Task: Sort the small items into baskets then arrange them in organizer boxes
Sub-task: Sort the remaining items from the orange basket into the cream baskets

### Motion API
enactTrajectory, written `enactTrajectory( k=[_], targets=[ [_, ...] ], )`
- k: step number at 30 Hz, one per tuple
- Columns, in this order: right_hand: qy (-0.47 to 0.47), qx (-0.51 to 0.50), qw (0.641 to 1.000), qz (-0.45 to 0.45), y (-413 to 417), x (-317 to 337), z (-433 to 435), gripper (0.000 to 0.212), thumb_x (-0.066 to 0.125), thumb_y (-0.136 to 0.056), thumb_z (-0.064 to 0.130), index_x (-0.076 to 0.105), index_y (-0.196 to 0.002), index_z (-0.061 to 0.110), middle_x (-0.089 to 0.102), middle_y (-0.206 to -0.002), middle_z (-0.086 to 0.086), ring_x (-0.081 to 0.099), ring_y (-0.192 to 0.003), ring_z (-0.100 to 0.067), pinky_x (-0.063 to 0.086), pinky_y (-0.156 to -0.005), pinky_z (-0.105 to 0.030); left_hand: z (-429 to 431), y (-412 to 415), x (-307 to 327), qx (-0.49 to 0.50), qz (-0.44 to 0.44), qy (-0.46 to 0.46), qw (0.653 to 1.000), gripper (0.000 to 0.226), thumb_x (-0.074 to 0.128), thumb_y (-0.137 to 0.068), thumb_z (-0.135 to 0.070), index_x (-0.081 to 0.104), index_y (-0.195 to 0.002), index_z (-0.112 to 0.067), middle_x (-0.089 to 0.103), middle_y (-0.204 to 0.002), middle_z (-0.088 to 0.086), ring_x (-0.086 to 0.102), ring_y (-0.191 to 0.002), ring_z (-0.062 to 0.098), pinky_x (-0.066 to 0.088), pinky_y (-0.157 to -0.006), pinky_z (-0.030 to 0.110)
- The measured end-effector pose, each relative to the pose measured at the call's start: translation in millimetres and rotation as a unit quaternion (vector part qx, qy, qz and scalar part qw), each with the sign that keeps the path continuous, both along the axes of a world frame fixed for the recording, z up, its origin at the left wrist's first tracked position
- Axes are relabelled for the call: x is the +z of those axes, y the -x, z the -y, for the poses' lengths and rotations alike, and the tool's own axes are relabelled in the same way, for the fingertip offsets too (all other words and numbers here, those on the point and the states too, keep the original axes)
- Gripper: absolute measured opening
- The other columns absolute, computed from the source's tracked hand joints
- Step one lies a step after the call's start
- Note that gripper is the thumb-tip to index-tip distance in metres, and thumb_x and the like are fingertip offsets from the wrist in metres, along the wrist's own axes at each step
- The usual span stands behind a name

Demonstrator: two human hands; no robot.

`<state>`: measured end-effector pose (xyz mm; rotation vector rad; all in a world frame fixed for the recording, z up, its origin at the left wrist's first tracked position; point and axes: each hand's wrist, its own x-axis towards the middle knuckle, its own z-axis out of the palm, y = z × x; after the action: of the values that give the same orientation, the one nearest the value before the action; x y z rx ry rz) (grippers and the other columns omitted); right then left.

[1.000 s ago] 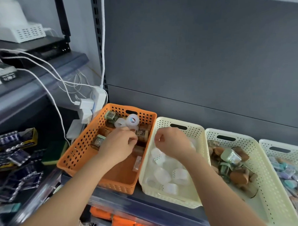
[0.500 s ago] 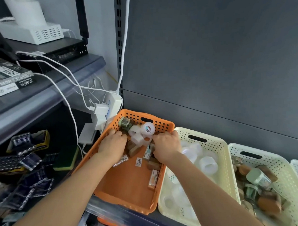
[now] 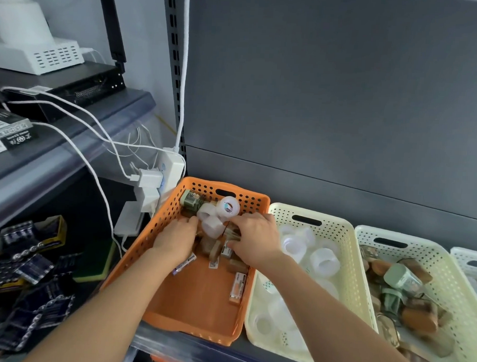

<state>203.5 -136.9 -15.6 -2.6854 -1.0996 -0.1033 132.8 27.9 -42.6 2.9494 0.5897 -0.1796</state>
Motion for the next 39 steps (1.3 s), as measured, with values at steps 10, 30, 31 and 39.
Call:
enactTrajectory(
  k=[10, 30, 31, 39],
  targets=[
    [-0.230, -0.053, 0.966, -0.105, -1, 29, 51, 0.048, 0.073, -0.077, 0.023, 0.061, -0.123, 0.024, 0.065, -0.114, 0.002, 0.052, -0.110, -0.019, 0.041, -0.088, -0.026, 48, -14, 42, 0.032, 0.222, 0.076, 0.972, 0.060, 0.061, -0.089, -0.026, 0.035, -0.143, -0.019, 0.050, -0.132, 0.006, 0.049, -0.120, 0.026, 0.046, -0.091, 0.040],
    [-0.148, -0.378, 0.912, -0.057, -10, 10, 309, 0.034, 0.064, -0.084, 0.024, 0.060, -0.117, 0.029, 0.067, -0.106, -0.004, 0.061, -0.088, -0.023, 0.042, -0.069, -0.027, 314, -62, 35, -0.353, 0.049, 0.008, 0.934, 0.054, 0.041, -0.095, -0.053, 0.039, -0.137, -0.018, 0.049, -0.138, 0.002, 0.042, -0.129, 0.020, 0.024, -0.108, 0.050],
    [-0.129, -0.374, 0.917, -0.052, -9, 7, 312, 0.037, 0.063, -0.083, 0.021, 0.061, -0.118, 0.032, 0.068, -0.104, -0.005, 0.060, -0.084, -0.023, 0.040, -0.066, -0.025, 315, -62, 33, -0.364, 0.010, -0.009, 0.931, 0.058, 0.037, -0.096, -0.053, 0.036, -0.141, -0.017, 0.039, -0.148, 0.002, 0.029, -0.139, 0.020, 0.012, -0.112, 0.056],
    [-0.117, -0.319, 0.940, -0.036, -9, 4, 298, 0.037, 0.057, -0.088, 0.024, 0.060, -0.125, 0.024, 0.065, -0.116, -0.003, 0.058, -0.104, -0.023, 0.045, -0.083, -0.029, 301, -56, 47, -0.349, 0.089, 0.061, 0.931, 0.052, 0.044, -0.096, -0.046, 0.042, -0.141, -0.022, 0.037, -0.149, -0.006, 0.025, -0.140, 0.015, 0.015, -0.115, 0.050]
  ],
)
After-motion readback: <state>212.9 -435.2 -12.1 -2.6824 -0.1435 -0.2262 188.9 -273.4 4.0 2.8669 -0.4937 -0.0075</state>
